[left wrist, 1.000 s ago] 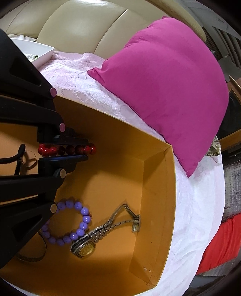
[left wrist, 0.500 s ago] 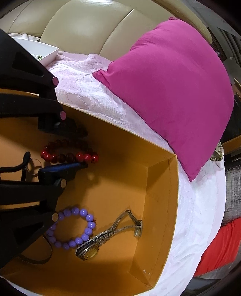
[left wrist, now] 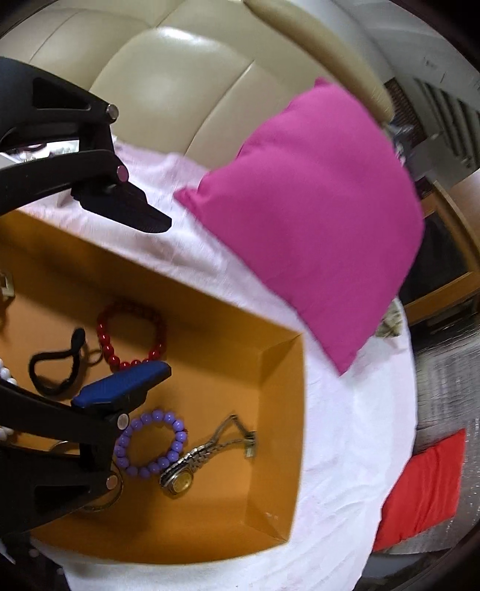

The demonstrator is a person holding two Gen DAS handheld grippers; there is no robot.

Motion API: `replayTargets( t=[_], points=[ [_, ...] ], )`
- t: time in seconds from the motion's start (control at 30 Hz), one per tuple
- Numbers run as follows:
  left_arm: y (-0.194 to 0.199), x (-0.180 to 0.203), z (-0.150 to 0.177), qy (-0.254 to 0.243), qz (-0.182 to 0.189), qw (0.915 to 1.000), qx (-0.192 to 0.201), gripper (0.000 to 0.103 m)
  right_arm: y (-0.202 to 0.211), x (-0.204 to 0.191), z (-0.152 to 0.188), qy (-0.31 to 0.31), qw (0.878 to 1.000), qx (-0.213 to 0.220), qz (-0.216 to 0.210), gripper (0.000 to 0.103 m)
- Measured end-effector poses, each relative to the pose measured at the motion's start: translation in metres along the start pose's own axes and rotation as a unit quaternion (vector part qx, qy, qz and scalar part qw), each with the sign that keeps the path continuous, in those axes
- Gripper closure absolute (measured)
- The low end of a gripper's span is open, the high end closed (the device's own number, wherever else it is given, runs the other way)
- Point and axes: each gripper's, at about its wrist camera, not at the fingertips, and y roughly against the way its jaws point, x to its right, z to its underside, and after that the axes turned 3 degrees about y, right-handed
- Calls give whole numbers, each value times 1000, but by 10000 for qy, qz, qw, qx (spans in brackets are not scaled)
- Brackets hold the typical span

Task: Organize jewelry
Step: 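Open the left tool to drop the red bracelet while the right tool releases the white bracelet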

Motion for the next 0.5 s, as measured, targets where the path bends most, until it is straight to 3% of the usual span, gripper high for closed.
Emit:
replayTargets(
  t=[0.5],
  points=[
    [68,-21,11,409,-293,9978,436,30,34,-14,-7,244,9990,365,-7,85]
  ],
)
